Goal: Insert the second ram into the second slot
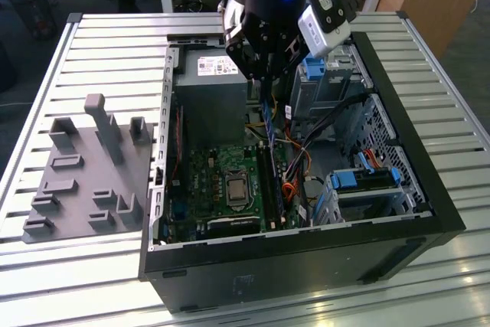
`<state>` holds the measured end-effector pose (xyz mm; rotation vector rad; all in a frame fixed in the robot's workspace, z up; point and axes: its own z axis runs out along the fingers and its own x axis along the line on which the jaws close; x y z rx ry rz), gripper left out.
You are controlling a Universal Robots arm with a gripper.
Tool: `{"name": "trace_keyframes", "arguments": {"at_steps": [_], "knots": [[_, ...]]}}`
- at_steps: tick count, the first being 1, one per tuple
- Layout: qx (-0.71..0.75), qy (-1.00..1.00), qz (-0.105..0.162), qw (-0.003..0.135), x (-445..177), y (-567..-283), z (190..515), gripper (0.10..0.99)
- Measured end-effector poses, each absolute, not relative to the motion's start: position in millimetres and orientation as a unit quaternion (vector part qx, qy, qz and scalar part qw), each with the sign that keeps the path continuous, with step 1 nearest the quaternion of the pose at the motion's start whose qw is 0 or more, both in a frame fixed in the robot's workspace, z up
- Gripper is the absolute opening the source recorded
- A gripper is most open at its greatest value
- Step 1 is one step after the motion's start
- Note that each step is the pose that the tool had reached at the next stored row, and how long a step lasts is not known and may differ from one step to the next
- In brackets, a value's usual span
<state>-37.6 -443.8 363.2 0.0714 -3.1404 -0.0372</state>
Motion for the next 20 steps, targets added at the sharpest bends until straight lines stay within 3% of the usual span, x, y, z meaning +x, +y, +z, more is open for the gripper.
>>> {"name": "trace_keyframes", "arguments": {"at_steps": [20], "knots": [[0.021, -1.000, -0.012, 0.000, -37.6, -443.9, 357.1, 0.137]]}}
